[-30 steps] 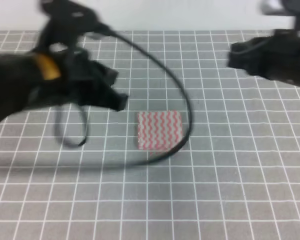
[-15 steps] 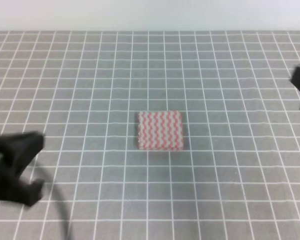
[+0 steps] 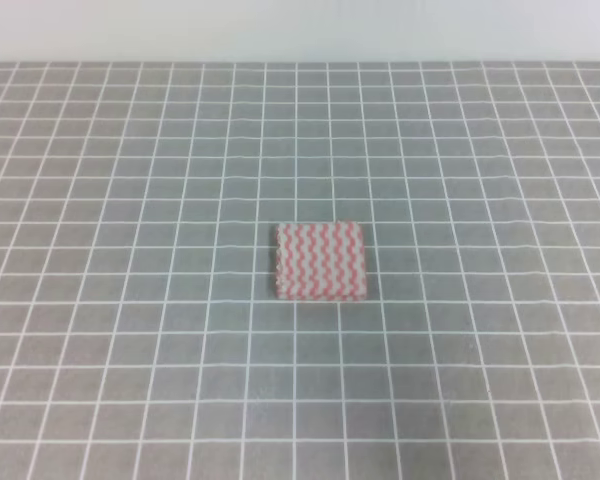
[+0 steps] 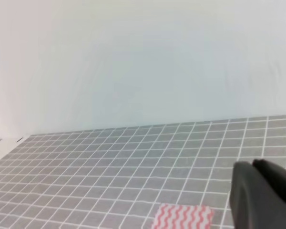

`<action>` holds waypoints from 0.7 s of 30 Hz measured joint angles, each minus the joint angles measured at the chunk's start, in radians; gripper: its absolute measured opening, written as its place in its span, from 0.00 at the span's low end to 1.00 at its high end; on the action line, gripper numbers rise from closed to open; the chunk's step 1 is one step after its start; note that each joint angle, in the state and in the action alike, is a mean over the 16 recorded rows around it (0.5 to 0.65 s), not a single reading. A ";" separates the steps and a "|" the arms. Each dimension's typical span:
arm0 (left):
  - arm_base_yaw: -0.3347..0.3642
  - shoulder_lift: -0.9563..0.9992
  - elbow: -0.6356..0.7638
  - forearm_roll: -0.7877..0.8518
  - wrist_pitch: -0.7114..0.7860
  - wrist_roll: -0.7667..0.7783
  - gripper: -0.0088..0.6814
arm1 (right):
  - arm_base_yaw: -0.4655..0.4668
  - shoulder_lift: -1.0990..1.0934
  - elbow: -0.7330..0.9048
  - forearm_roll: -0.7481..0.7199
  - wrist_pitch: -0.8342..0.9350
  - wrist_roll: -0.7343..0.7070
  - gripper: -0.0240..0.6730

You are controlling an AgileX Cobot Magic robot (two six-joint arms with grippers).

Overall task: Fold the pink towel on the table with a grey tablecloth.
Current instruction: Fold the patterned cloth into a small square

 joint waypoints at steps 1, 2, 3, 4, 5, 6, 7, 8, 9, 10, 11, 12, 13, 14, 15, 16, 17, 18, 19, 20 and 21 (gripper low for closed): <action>0.000 -0.012 0.000 0.000 0.011 0.000 0.01 | 0.000 -0.006 0.003 0.000 0.004 0.000 0.01; 0.000 -0.020 0.001 0.000 0.020 0.000 0.01 | 0.000 -0.011 0.006 0.000 0.008 0.000 0.01; 0.000 -0.027 0.001 0.000 0.029 0.000 0.01 | 0.000 -0.014 0.008 0.000 0.012 0.000 0.01; 0.000 -0.033 0.001 0.000 0.037 0.000 0.01 | 0.000 -0.016 0.010 0.000 0.016 0.000 0.01; 0.000 -0.038 0.001 0.000 0.044 0.000 0.01 | 0.000 -0.018 0.012 0.000 0.020 0.000 0.01; 0.000 -0.041 0.001 0.000 0.050 0.000 0.01 | 0.000 -0.019 0.013 0.000 0.024 0.000 0.01; 0.000 -0.042 0.001 0.001 0.054 0.000 0.01 | 0.000 -0.019 0.014 0.000 0.028 0.000 0.01; 0.000 -0.043 0.001 0.001 0.058 0.000 0.01 | 0.000 -0.019 0.015 0.000 0.032 0.000 0.01; 0.000 -0.044 0.001 0.001 0.060 0.000 0.01 | 0.000 -0.019 0.016 0.000 0.036 0.000 0.01; 0.000 -0.044 0.001 0.001 0.062 0.000 0.01 | 0.000 -0.020 0.016 0.001 0.040 0.000 0.01; 0.000 -0.043 0.001 0.001 0.062 0.000 0.01 | 0.000 -0.020 0.016 0.001 0.046 0.000 0.01; 0.000 -0.043 0.001 0.001 0.063 0.000 0.01 | 0.000 -0.019 0.017 0.000 0.052 0.000 0.01; 0.000 -0.043 0.001 0.001 0.063 0.001 0.01 | 0.000 -0.019 0.017 0.000 0.058 0.000 0.01; 0.000 -0.043 0.001 0.001 0.063 0.001 0.01 | 0.000 -0.019 0.017 0.000 0.064 0.000 0.01; 0.000 -0.042 0.001 0.002 0.062 0.001 0.01 | 0.000 -0.018 0.017 0.000 0.070 0.000 0.01; 0.000 -0.041 0.001 0.003 0.062 0.001 0.01 | 0.000 -0.018 0.017 0.000 0.077 0.000 0.01; 0.000 -0.040 0.001 0.004 0.061 0.001 0.01 | 0.000 -0.018 0.017 0.000 0.083 0.000 0.01; 0.000 -0.041 0.001 0.004 0.062 0.001 0.01 | 0.000 -0.018 0.017 0.000 0.090 0.000 0.01; 0.000 -0.041 0.001 0.006 0.062 0.001 0.01 | 0.000 -0.018 0.017 0.000 0.097 0.000 0.01; 0.000 -0.040 0.001 0.007 0.061 0.001 0.01 | 0.000 -0.018 0.017 0.001 0.103 0.000 0.01; -0.001 -0.038 0.001 0.009 0.061 0.001 0.01 | 0.000 -0.018 0.017 0.000 0.110 0.000 0.01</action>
